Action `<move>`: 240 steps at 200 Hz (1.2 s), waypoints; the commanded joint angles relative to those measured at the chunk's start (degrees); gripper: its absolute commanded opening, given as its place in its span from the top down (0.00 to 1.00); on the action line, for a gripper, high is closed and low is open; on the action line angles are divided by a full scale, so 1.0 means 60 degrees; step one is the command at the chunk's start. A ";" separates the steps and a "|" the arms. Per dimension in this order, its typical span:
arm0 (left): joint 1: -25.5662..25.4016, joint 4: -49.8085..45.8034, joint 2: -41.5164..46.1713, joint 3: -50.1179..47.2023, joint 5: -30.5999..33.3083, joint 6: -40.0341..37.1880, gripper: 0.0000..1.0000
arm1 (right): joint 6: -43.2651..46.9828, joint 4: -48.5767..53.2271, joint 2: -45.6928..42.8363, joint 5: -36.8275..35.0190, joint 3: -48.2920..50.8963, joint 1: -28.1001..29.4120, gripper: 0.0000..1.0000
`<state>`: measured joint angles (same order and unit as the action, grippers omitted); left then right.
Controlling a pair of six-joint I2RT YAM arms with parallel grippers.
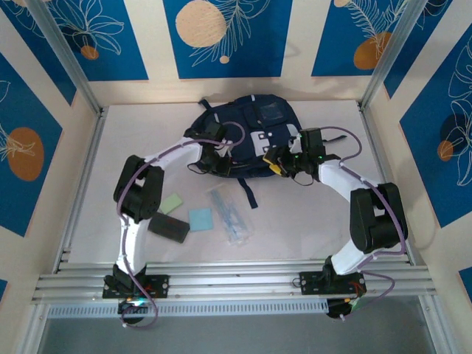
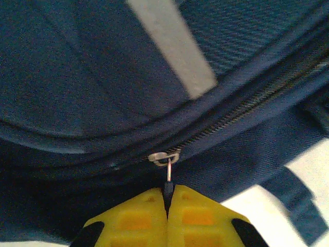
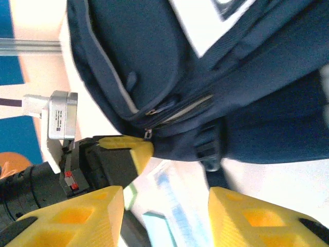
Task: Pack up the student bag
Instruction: Unzip the student bag at the top-center of the table.
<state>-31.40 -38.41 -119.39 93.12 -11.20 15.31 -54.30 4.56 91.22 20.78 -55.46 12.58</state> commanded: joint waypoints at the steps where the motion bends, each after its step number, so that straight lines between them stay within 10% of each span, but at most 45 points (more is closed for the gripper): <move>1: -0.0226 0.0336 0.0958 0.0011 -0.1321 0.0361 1.00 | -0.1011 -0.0778 0.0016 0.0531 0.0176 0.0203 0.50; 135: -0.0889 0.1016 0.1853 0.0126 -0.2452 0.0510 1.00 | -0.3898 -0.2972 0.2140 -0.0524 0.0213 0.1346 0.38; 149: -0.0901 0.1013 0.1907 0.0088 -0.2462 0.0529 1.00 | -0.3914 -0.3052 0.2264 -0.1066 0.0218 0.1335 0.48; 176: -0.0876 0.0834 0.1962 -0.0130 -0.1888 0.0411 1.00 | -0.3739 -0.3214 0.2231 -0.1455 0.0239 0.1193 1.00; 240: 0.0168 0.0644 0.1794 -0.1180 0.0288 0.0338 1.00 | -0.2725 -0.2314 0.1273 -0.1865 0.0542 0.1061 1.00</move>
<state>-34.30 -32.75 -111.92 88.38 -17.74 18.00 -74.65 -13.58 101.93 16.49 -53.49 20.62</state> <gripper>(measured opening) 0.048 0.055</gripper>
